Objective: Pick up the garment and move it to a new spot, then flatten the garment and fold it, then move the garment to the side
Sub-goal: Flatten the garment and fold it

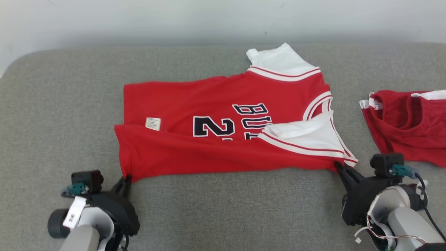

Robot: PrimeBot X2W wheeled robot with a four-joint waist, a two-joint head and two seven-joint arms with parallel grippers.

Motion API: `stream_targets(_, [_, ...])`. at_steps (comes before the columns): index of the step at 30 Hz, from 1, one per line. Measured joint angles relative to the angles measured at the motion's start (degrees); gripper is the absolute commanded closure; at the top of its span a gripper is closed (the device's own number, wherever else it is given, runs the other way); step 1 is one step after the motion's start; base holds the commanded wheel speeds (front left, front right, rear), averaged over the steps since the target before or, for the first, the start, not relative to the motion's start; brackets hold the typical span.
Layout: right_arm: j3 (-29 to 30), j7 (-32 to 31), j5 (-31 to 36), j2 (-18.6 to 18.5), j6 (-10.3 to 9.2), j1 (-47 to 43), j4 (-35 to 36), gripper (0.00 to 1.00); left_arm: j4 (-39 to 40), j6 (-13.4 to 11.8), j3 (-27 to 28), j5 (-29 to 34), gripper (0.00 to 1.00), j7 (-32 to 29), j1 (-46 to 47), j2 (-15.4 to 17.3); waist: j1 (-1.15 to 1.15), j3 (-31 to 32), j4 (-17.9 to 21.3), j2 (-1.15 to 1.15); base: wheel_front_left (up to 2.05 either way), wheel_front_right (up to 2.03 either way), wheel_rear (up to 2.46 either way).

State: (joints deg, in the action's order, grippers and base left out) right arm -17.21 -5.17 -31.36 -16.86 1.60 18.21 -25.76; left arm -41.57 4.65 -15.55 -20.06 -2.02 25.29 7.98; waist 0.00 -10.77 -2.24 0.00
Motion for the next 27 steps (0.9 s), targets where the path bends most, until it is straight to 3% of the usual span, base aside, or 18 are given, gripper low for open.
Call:
stream_targets(16, [2.83,1.55,-4.20,-2.30,1.76,-11.65,5.30,1.00,1.44,0.98,-0.67,-1.03,1.00,-0.42,-9.38,1.52,-0.01,8.73,-1.42,0.00,0.00,0.00,0.00])
stream_targets(27, [3.64,-2.93,-7.13,-4.54,1.41,-21.96,12.91,1.00,5.11,1.45,-1.13,-2.35,1.00,-3.42,-14.07,3.45,-0.01,11.99,-0.86,0.00,0.00,0.00,0.00])
